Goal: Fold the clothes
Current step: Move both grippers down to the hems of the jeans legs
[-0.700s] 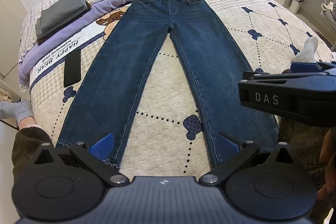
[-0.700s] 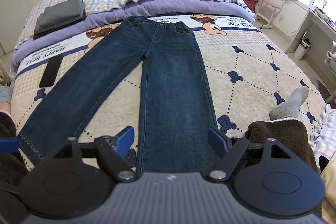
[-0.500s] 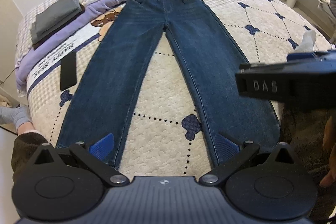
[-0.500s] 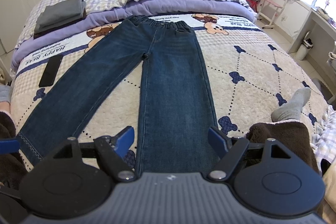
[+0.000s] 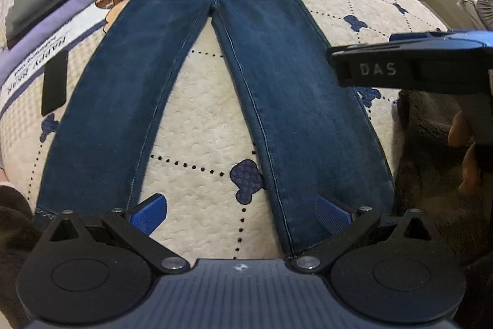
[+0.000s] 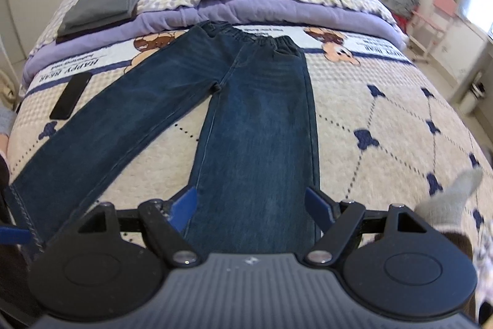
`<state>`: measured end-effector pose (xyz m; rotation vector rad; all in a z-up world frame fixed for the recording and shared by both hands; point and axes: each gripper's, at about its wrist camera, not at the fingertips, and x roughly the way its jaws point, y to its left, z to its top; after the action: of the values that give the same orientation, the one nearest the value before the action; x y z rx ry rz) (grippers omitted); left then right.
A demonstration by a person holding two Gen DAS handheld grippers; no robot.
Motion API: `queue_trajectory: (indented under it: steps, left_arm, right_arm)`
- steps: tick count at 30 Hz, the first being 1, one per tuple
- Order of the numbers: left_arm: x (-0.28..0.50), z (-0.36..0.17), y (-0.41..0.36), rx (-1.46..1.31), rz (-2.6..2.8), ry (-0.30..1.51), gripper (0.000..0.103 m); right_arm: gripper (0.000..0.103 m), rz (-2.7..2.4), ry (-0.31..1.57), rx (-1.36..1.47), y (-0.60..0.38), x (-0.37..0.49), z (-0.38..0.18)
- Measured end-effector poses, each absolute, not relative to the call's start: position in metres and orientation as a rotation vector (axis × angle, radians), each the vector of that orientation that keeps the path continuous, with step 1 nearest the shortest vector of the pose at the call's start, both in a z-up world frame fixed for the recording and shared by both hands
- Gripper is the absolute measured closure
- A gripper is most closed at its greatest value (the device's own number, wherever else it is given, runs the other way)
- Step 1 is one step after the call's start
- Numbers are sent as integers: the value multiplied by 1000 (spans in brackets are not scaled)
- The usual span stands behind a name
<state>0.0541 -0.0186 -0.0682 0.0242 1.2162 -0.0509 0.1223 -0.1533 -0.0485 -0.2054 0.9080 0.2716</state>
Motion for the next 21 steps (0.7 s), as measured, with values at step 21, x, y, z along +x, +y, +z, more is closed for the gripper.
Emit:
queue_trajectory:
  steps: [21]
  left_arm:
    - [109,-152,-52,-42,-315,1136,1]
  right_arm:
    - [21,428,1113,-98,-203,213,-164]
